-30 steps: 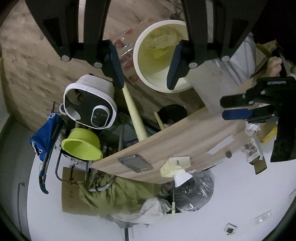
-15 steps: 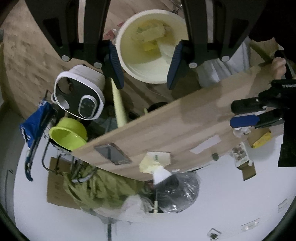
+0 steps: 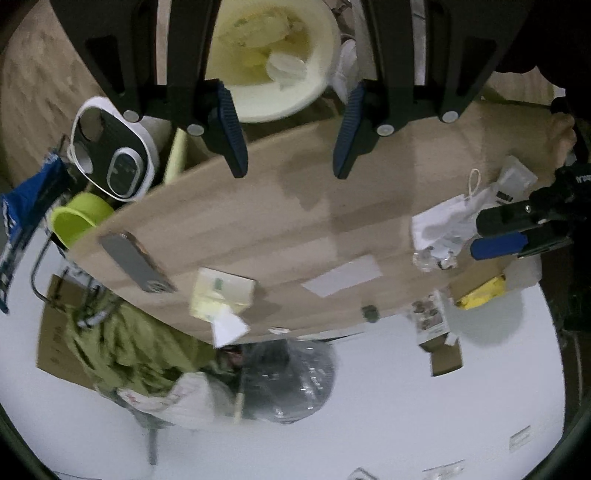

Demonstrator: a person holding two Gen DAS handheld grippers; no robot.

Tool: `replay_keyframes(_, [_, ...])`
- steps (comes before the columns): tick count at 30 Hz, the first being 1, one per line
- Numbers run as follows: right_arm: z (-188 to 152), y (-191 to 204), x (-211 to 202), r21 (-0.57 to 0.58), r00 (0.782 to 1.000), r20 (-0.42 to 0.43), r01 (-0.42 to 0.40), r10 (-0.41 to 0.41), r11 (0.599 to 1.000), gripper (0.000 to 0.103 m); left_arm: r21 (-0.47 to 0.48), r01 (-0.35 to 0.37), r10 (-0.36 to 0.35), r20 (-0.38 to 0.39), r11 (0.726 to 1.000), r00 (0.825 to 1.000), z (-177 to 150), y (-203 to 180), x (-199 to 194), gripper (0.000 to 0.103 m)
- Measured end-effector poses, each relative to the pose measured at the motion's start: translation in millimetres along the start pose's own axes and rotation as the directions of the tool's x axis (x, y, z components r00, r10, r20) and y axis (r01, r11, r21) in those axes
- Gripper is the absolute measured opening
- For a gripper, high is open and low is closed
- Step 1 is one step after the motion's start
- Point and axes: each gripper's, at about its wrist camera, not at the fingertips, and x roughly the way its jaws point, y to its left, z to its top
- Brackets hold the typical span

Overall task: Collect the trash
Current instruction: 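Move the right gripper back over the white plastic packaging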

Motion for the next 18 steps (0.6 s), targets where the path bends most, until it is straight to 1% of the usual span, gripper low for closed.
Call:
replay_keyframes(5, [17,24,27,-0.05,0.998,-0.017,-0.057,0.056,0.997,0.045,-0.073,-0.073,0.074,0.01,0.995,0.997,-7,35,-16,0.055])
replay_keyframes(9, [28,43,45,-0.082,0.995,-0.026,-0.097,0.095,0.992,0.045,-0.13,-0.116,0.119,0.014,0.985,0.993,-17,62,-29,0.055])
replay_keyframes(13, [37,60,64,-0.1,0.99,-0.04,-0.137,0.134,0.985,0.046,-0.167,-0.167,0.171,0.01,0.972,0.985,-29,82,-41,0.055])
replay_keyframes(14, [40,64,70,-0.106,0.989,-0.046,-0.146,0.141,0.984,0.047,-0.173,-0.178,0.182,0.006,0.969,0.983,-32,87,-43,0.055])
replay_keyframes(15, [41,67,74,-0.11,0.988,-0.051,-0.152,0.147,0.982,0.051,-0.179,-0.193,0.196,0.001,0.965,0.981,-34,91,-45,0.055])
replay_keyframes(17, [46,76,84,-0.118,0.984,-0.059,-0.174,0.168,0.978,0.056,-0.197,-0.226,0.227,-0.017,0.954,0.974,-41,102,-50,0.055])
replay_keyframes(18, [47,78,87,-0.12,0.982,-0.062,-0.182,0.176,0.976,0.057,-0.206,-0.238,0.239,-0.022,0.949,0.971,-45,107,-51,0.055])
